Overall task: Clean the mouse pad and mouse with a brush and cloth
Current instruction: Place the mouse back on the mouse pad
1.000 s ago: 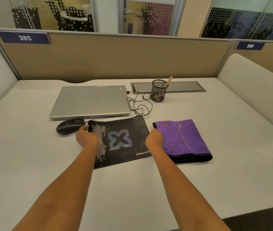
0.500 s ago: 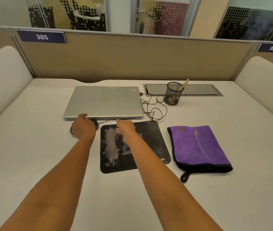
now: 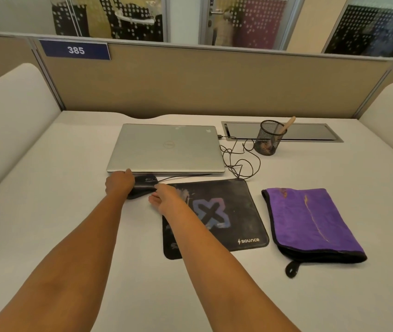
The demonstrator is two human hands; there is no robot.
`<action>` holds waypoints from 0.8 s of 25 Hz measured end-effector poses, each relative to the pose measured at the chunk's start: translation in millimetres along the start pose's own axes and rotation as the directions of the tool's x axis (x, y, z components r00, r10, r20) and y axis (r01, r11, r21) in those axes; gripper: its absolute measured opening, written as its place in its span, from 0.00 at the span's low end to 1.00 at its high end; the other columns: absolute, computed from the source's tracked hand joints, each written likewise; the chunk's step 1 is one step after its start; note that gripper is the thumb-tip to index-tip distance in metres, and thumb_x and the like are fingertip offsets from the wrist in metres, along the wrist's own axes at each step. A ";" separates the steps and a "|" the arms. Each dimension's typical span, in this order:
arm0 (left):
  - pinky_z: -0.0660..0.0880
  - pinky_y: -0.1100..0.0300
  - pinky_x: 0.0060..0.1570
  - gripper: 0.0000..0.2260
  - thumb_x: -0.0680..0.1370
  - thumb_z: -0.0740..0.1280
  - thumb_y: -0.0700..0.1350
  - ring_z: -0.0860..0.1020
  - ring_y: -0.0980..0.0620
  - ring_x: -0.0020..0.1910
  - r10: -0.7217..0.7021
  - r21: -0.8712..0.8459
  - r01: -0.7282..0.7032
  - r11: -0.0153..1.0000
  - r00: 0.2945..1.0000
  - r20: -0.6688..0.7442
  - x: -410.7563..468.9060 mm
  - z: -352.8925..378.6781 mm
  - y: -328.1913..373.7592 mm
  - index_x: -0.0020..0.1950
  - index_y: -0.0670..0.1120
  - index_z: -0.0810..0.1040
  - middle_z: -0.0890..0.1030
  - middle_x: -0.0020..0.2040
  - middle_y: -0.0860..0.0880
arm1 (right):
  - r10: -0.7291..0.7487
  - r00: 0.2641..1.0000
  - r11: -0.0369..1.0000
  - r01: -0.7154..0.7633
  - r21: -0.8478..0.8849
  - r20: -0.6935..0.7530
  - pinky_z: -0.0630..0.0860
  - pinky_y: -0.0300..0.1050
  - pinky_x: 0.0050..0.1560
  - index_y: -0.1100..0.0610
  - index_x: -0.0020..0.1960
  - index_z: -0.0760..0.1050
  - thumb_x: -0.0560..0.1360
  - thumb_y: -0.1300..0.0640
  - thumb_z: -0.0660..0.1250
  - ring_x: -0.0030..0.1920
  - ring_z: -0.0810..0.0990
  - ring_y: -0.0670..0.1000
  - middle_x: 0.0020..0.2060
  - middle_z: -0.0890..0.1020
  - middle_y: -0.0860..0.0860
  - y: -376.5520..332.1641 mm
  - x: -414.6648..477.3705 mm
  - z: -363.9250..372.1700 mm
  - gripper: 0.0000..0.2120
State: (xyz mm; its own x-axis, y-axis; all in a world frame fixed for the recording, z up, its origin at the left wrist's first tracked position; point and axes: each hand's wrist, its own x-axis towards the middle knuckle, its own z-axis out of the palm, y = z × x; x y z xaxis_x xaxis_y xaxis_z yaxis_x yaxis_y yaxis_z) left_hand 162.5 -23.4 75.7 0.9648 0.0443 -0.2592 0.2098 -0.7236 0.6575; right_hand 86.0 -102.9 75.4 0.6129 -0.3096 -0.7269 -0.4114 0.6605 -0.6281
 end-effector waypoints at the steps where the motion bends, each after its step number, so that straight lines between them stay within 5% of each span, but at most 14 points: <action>1: 0.68 0.48 0.63 0.22 0.81 0.52 0.50 0.71 0.37 0.61 -0.005 0.013 0.004 1.000 0.999 0.032 -1.3 -0.3 0.7 0.64 0.33 0.69 0.73 0.62 0.34 | 0.022 1.000 0.999 -0.022 0.032 -0.009 0.73 0.47 0.66 0.64 0.64 0.71 0.78 0.63 0.60 0.46 0.76 0.49 0.45 0.78 0.56 -0.2 -0.5 2.5 0.15; 3: 0.66 0.48 0.65 0.23 0.82 0.51 0.49 0.70 0.36 0.63 0.002 0.028 -0.004 1.000 0.997 0.073 -4.1 0.1 0.7 0.66 0.32 0.67 0.71 0.64 0.34 | 0.031 0.999 0.999 -0.030 0.041 -0.020 0.74 0.45 0.64 0.63 0.63 0.71 0.78 0.63 0.61 0.44 0.78 0.48 0.41 0.77 0.53 -2.2 -3.3 5.9 0.14; 7: 0.65 0.50 0.65 0.22 0.82 0.49 0.48 0.69 0.37 0.63 0.011 0.029 -0.014 0.999 0.994 0.105 -13.8 2.6 -2.6 0.64 0.32 0.69 0.72 0.63 0.33 | -0.054 0.997 0.991 0.047 -0.124 -0.060 0.76 0.45 0.61 0.63 0.65 0.69 0.78 0.63 0.61 0.53 0.77 0.52 0.54 0.78 0.58 -4.5 -3.3 8.3 0.17; 14: 0.71 0.55 0.53 0.19 0.81 0.53 0.49 0.77 0.40 0.53 -0.031 -0.225 0.043 0.973 0.998 0.056 -46.8 27.1 5.7 0.56 0.34 0.74 0.78 0.54 0.36 | -0.267 0.950 0.828 0.139 -0.543 -0.164 0.77 0.49 0.59 0.63 0.63 0.73 0.78 0.59 0.60 0.58 0.77 0.58 0.60 0.77 0.60 -23.8 -13.7 -7.7 0.16; 18: 0.70 0.57 0.48 0.18 0.81 0.55 0.47 0.78 0.43 0.46 0.051 -0.300 -0.040 0.953 0.998 0.028 -71.9 37.1 20.1 0.52 0.34 0.76 0.79 0.50 0.37 | -0.421 0.902 0.721 0.271 -0.637 -0.093 0.72 0.41 0.42 0.62 0.63 0.74 0.78 0.59 0.57 0.49 0.75 0.53 0.59 0.78 0.59 -29.1 -29.4 -41.2 0.16; 20: 0.70 0.58 0.46 0.15 0.80 0.58 0.45 0.75 0.47 0.39 0.100 -0.319 -0.089 0.943 0.995 0.018 -87.6 43.7 24.6 0.49 0.34 0.78 0.80 0.48 0.36 | -0.477 0.876 0.695 0.326 -0.640 -0.071 0.71 0.40 0.46 0.59 0.64 0.74 0.78 0.59 0.57 0.54 0.77 0.54 0.61 0.78 0.57 -28.4 -36.3 -59.3 0.17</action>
State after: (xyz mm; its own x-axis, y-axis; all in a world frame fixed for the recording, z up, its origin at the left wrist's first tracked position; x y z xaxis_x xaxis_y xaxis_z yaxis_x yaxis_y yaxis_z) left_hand 76.3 -75.2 83.7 0.9780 -0.0406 -0.2047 0.1626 -0.4667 0.8694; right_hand 35.5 -150.9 103.2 0.6855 -0.6344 -0.3573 -0.5178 -0.0798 -0.8517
